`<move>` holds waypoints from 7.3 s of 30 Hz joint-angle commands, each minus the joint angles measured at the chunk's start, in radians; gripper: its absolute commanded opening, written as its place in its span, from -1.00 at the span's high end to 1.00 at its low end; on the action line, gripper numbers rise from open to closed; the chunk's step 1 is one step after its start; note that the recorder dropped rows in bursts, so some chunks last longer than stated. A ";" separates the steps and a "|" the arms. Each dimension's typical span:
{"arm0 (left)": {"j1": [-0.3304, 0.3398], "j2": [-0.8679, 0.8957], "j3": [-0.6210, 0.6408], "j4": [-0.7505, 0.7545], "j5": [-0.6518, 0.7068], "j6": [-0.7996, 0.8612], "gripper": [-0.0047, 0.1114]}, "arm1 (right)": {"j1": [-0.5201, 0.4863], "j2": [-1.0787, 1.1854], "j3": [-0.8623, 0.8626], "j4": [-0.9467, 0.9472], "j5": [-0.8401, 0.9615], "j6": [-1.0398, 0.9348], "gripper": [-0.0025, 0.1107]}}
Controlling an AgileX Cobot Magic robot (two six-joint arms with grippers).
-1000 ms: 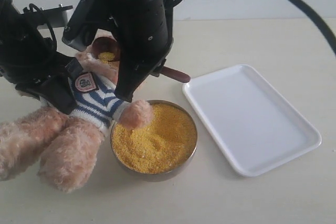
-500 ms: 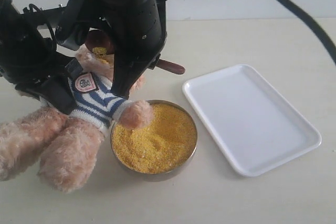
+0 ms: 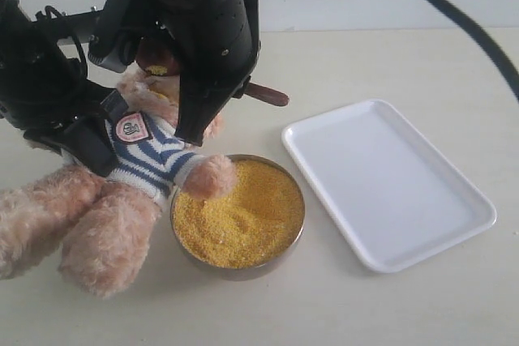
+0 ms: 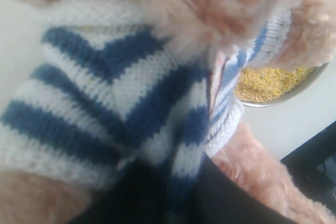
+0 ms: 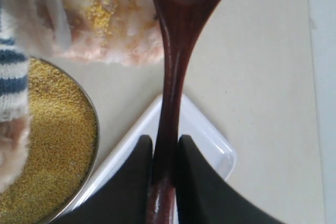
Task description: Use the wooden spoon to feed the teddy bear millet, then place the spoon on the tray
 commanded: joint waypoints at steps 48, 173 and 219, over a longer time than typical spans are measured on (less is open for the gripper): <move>-0.001 -0.011 -0.004 -0.014 0.003 0.010 0.85 | 0.058 -0.003 0.002 0.006 0.043 -0.010 0.96; 0.111 -0.011 -0.004 0.039 -0.069 0.002 0.85 | -0.087 -0.226 0.558 0.223 -0.056 0.028 0.96; 0.111 -0.011 -0.004 0.002 -0.070 0.013 0.85 | 0.023 -0.101 0.506 0.076 -0.024 0.128 0.96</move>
